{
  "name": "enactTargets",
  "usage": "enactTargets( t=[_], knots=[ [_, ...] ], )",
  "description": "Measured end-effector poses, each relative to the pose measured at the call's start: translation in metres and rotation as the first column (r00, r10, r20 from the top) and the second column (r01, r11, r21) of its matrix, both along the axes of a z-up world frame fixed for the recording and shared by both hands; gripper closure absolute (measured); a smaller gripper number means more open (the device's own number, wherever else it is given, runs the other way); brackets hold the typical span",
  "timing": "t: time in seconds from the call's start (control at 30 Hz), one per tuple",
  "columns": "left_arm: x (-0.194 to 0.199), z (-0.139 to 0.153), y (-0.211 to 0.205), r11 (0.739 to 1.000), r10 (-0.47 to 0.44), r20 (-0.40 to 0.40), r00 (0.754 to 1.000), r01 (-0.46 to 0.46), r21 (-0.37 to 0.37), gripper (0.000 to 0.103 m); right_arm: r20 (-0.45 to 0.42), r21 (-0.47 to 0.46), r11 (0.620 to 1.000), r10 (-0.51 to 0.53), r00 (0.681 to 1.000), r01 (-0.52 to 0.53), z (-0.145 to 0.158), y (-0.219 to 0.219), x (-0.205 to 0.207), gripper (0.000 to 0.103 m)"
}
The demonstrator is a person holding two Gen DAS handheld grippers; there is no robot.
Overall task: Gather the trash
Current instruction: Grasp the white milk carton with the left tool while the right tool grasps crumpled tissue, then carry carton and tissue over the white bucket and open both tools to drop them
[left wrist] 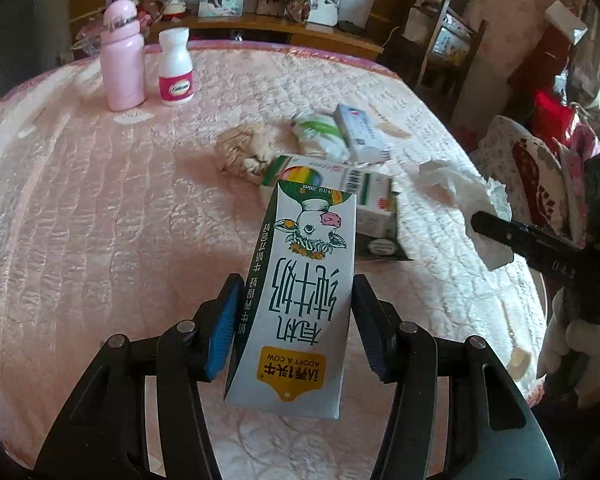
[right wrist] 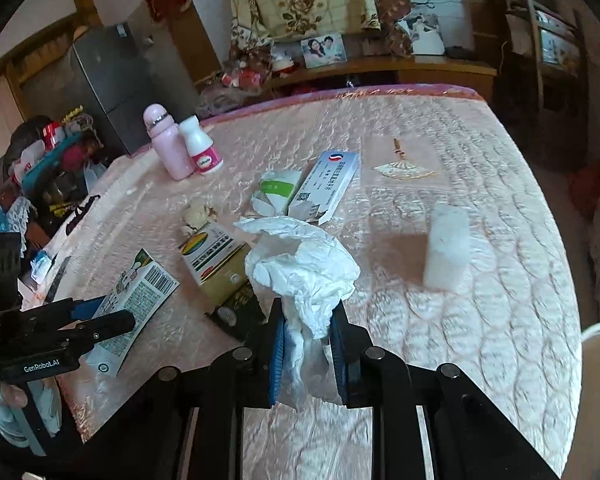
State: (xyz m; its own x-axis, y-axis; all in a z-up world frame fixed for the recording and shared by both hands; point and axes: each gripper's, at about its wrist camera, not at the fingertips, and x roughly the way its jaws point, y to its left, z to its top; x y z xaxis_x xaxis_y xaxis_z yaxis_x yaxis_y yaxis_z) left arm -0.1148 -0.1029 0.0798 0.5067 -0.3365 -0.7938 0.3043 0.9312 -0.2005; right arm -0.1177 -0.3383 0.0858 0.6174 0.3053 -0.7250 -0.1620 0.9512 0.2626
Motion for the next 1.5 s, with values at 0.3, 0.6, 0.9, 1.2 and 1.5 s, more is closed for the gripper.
enactTargets(
  t=[0.3, 0.6, 0.9, 1.2, 1.5],
  knots=[
    [-0.018, 0.02, -0.023, 1.0, -0.018, 0.052, 0.998, 0.018, 0.003, 0.05, 0.035, 0.007, 1.0, -0.027, 0.999, 0.027, 0.015, -0.007, -0.033, 0.083],
    [-0.03, 0.036, -0.062, 0.997, -0.074, 0.098, 0.992, 0.073, 0.012, 0.05, 0.068, 0.019, 0.997, -0.082, 0.994, 0.081, 0.032, -0.032, -0.063, 0.083],
    [-0.037, 0.05, -0.113, 0.988, -0.155, 0.128, 0.98, 0.156, 0.005, 0.05, 0.099, 0.016, 0.986, -0.169, 0.981, 0.168, 0.048, -0.074, -0.091, 0.083],
    [-0.046, 0.059, -0.171, 0.969, -0.245, 0.144, 0.959, 0.248, -0.001, 0.05, 0.108, 0.007, 0.963, -0.267, 0.958, 0.268, 0.054, -0.12, -0.118, 0.083],
    [-0.056, 0.061, -0.233, 0.942, -0.333, 0.148, 0.931, 0.337, 0.0, 0.05, 0.107, 0.0, 0.93, -0.367, 0.924, 0.369, 0.055, -0.166, -0.148, 0.083]
  ],
)
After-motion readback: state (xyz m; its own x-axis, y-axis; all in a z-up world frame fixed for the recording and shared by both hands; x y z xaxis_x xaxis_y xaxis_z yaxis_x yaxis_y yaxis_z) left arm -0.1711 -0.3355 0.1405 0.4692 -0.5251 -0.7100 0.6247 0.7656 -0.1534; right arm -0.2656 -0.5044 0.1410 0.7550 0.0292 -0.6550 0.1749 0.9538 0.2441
